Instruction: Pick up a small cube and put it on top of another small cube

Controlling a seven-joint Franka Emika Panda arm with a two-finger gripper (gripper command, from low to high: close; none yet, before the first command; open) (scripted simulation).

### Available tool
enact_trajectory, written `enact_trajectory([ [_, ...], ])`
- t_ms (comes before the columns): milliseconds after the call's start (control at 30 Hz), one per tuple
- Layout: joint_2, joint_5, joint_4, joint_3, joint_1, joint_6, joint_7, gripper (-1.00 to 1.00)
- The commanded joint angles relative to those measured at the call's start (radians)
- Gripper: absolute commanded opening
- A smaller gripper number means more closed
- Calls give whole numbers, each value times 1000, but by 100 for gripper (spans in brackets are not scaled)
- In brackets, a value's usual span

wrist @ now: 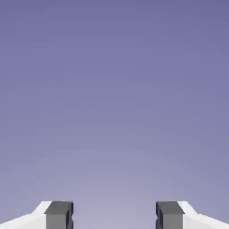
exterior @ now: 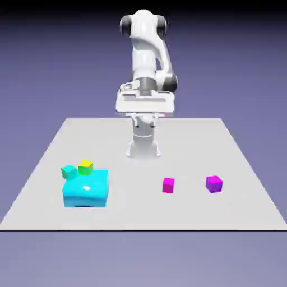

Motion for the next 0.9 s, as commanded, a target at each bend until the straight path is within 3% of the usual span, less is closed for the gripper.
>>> enact_trajectory([
  [0,36,-2,22,21,3,-32,18,0],
  [867,979,-56,582,574,80,-875,495,0],
])
